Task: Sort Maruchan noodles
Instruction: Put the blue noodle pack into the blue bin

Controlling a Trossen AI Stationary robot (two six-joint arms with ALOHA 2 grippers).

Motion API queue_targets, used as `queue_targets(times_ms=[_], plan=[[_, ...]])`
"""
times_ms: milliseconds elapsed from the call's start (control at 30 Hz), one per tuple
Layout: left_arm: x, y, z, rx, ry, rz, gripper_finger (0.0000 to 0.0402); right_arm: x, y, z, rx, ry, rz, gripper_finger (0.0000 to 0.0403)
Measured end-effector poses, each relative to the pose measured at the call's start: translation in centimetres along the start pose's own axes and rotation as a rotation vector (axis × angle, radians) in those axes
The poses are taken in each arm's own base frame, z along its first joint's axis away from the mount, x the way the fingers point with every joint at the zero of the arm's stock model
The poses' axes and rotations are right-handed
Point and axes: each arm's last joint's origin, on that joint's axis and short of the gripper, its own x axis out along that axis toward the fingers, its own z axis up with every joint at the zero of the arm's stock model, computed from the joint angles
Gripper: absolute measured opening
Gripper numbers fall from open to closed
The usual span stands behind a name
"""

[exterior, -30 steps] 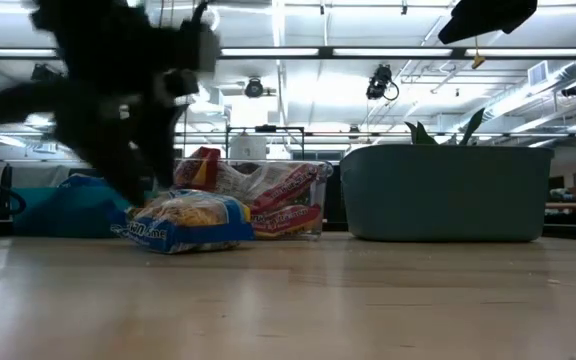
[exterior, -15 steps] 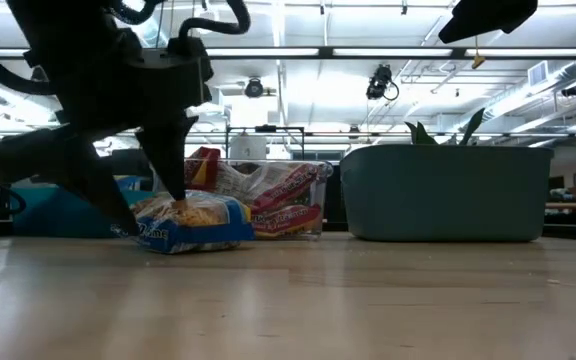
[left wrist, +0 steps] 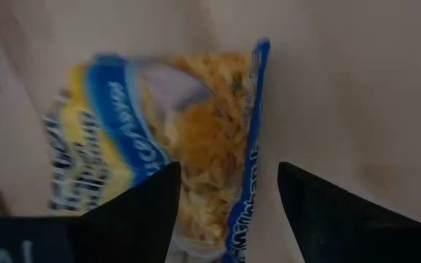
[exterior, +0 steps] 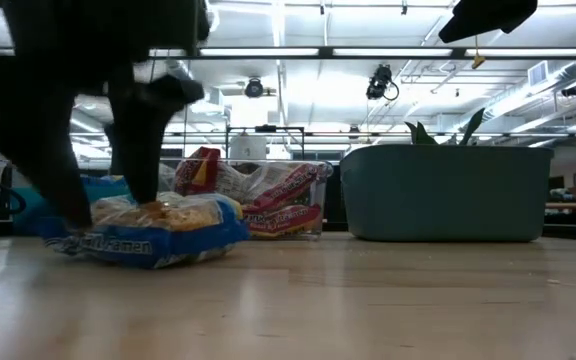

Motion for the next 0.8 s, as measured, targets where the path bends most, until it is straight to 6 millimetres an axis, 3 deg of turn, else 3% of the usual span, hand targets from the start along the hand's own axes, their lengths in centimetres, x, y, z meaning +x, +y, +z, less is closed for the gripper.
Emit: queue_targets(times_ms=[133,267,400,533,800], plan=[[-2.4,0.2,1.7,-0.057,-0.046,-0.012,0.0224,0.0,0.0,0.0,0.0,0.002,0.003,0.0197],[-3.9,1.0,1.6,-0.159,0.042,0.052,0.0223,0.0,0.0,0.0,0.001,0.004,0.009,0.0197],[-3.8,1.9,0.1,-0.298,0.178,0.11,0.0226,0.0,0.1,0.0,0.004,0.001,0.011,0.0197],[-3.0,2.5,-1.0,-0.403,0.223,0.043,0.0223,0.0,0.1,0.1,0.004,0.001,0.012,0.0197],[-2.8,2.8,-4.3,-0.582,0.122,-0.14,0.0198,0.0,0.2,0.1,-0.004,-0.006,0.022,0.0197]])
